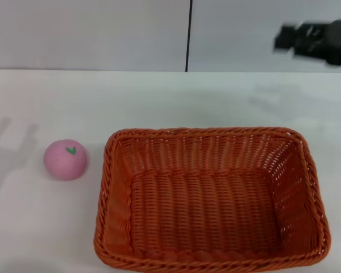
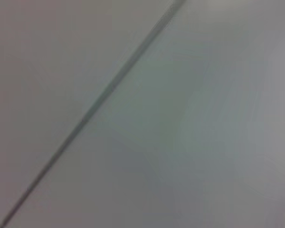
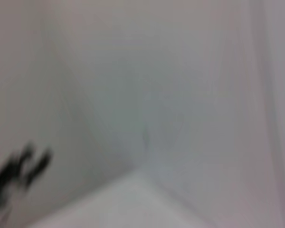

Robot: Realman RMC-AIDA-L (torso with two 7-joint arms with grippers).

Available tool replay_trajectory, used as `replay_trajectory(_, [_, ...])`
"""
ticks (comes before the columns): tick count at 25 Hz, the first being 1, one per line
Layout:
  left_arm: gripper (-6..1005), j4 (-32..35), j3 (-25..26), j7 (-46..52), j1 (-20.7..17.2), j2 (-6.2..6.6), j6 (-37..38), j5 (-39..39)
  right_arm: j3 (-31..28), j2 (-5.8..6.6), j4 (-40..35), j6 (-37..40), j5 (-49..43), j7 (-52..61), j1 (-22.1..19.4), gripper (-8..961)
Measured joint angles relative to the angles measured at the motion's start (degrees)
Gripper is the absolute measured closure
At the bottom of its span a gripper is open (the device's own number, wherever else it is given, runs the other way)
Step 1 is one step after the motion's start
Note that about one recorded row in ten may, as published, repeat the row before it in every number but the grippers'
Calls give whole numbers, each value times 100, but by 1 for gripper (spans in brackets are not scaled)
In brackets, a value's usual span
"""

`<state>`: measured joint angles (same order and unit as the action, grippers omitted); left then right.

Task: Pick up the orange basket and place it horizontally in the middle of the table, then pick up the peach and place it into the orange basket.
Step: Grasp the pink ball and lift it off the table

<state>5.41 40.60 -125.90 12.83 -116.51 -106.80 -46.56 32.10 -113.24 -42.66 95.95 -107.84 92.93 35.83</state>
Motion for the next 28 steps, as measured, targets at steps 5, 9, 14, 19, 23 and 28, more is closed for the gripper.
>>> replay_trajectory(5, [310,778,-1028,-61,238,24,66,1,-165,-382,140,-218,1653,-795,-1074,502])
replay_trajectory(9, [312,1129,-1702,-149,349,-15,176,2,-421,-539,1031,9,3170,-1923,-1772,502])
replay_trajectory(14, [315,1298,-2282,-390,440,-83,699,-19,-646,-537,1976,290,4433,-2753,-2124,502])
replay_trajectory(19, [317,1280,-2544,-564,513,-128,1247,-15,-899,-544,2191,499,4641,-2829,-2201,502])
replay_trajectory(23, [319,1191,-2635,-738,558,-148,1692,-13,-973,-536,2261,654,4661,-2838,-2212,502])
replay_trajectory(28, [322,1150,-2800,-842,589,-152,2062,-6,-976,-536,2307,671,4667,-2842,-2221,502])
